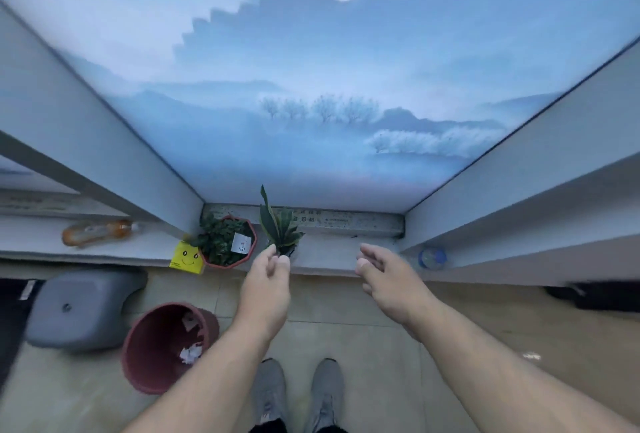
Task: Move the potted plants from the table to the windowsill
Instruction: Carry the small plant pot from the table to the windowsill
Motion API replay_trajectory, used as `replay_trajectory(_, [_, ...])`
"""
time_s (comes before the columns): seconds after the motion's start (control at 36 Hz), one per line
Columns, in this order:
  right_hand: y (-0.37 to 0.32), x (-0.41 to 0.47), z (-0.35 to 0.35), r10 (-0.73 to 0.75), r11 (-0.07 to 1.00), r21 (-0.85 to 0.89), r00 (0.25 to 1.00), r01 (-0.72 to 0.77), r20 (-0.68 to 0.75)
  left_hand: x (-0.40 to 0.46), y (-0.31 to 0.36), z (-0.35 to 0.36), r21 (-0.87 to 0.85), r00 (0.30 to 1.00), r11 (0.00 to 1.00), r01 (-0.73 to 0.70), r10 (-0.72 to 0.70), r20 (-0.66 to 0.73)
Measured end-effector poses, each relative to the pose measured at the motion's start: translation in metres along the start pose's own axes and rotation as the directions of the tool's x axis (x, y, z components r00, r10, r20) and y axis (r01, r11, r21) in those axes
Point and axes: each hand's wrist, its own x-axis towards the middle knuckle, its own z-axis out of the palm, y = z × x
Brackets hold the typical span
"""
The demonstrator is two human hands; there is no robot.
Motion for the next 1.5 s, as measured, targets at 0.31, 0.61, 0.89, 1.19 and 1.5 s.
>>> replay_trajectory(0.31, [-0.073,-0.259,-0.082,-0.069,0.967,0.220,0.963,0.129,-0.260,-0.206,0.145,-0.025,0.107,0.919,0.965,-0.240,0.191,0.344])
replay_trajectory(0.61, [-0.066,-0.369,-0.082,-0.012,0.747,0.482,0.735,0.457,-0.677,-0.278,0.200,0.007,0.110,0.620,0.786,-0.608,0.384,0.684])
replay_trajectory(0.89, [0.024,-0.488,-0.039,0.324,0.640,0.552,0.464,0.535,-0.825,-0.374,0.135,0.069,0.016,0.319,0.740,-0.673,0.271,0.908])
replay_trajectory(1.19, [0.125,-0.661,0.036,0.621,0.542,0.487,0.064,0.685,-0.781,-0.528,0.024,0.100,-0.092,-0.097,0.682,-0.726,0.031,0.995])
replay_trajectory(1.5, [0.228,-0.833,0.150,0.779,0.479,0.355,-0.203,0.803,-0.593,-0.720,-0.103,0.066,-0.196,-0.360,0.666,-0.720,-0.116,0.926])
